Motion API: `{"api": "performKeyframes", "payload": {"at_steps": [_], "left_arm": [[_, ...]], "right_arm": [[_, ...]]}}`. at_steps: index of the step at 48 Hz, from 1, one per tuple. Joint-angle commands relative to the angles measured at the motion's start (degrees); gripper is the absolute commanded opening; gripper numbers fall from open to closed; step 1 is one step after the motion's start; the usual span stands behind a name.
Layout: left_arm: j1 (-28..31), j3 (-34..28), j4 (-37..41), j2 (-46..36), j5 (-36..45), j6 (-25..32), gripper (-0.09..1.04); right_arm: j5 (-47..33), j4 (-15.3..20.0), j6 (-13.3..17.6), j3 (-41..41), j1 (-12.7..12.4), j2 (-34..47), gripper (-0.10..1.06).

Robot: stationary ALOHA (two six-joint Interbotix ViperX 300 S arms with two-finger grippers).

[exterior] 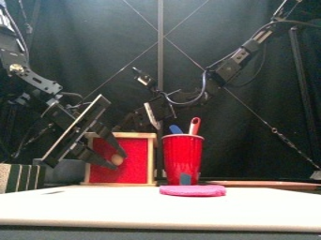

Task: Get the cutter from the drawer then cut the dough then place the extra dough in the bowl
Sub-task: Open the drawer

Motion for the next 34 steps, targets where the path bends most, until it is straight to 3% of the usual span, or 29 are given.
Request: {"api": "performKeyframes", "payload": {"at_steps": [1, 34], "left_arm": [[0.0, 0.44, -0.53, -0.18, 1.05, 0.18, 0.55], [-10.81, -0.62, -5.71, -1.14, 4.92, -0.18, 0.55]], "right_arm": [[1.05, -0.18, 0.09, 0.18, 1.41, -0.26, 0.02], [4.04, -0.18, 0.18, -0.79, 0.88, -0.26, 0.02]]}}
